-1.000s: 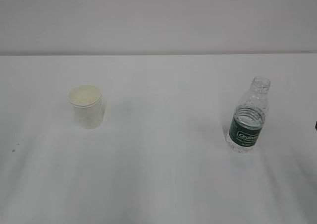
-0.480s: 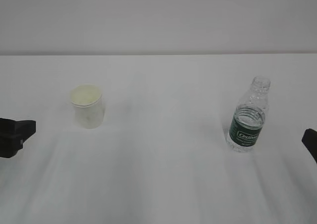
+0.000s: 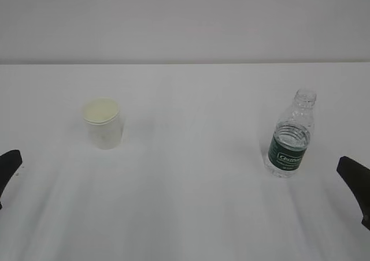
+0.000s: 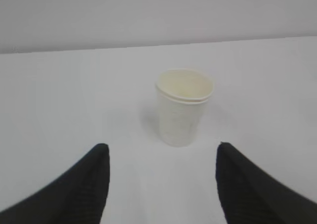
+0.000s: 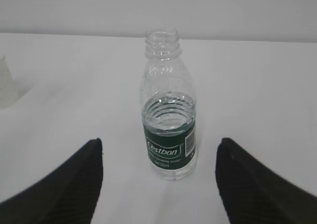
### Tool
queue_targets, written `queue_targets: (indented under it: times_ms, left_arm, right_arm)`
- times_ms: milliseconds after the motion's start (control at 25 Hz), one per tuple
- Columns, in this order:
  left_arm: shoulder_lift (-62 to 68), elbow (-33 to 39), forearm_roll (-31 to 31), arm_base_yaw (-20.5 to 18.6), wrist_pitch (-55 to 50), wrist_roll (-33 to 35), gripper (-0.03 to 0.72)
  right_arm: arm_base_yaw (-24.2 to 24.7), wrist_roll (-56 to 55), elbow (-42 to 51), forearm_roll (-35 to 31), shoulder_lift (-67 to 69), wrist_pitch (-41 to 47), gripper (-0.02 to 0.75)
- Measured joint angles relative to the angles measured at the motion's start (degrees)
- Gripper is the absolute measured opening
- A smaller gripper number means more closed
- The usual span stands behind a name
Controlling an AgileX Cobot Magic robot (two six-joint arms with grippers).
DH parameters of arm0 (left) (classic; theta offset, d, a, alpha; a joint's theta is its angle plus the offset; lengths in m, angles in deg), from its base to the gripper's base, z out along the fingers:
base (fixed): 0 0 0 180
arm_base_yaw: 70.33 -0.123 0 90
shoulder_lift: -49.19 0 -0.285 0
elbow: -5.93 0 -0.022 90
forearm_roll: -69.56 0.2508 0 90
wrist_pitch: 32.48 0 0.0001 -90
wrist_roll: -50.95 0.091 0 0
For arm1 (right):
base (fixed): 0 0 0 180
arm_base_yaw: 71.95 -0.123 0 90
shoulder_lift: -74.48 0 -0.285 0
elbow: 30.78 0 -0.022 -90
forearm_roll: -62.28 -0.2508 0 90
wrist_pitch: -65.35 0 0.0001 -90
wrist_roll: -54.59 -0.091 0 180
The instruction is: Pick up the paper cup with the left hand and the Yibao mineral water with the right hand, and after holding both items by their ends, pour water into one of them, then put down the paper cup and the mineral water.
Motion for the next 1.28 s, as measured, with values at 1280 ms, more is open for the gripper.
queue_targets:
  times_ms: [1280]
  left_arm:
    - [0.0,0.35,-1.66,0.0,0.65,-0.13,0.559]
  right_arm:
    - [0.0,-3.5,0.0,-0.92,16.94,-9.83,0.601]
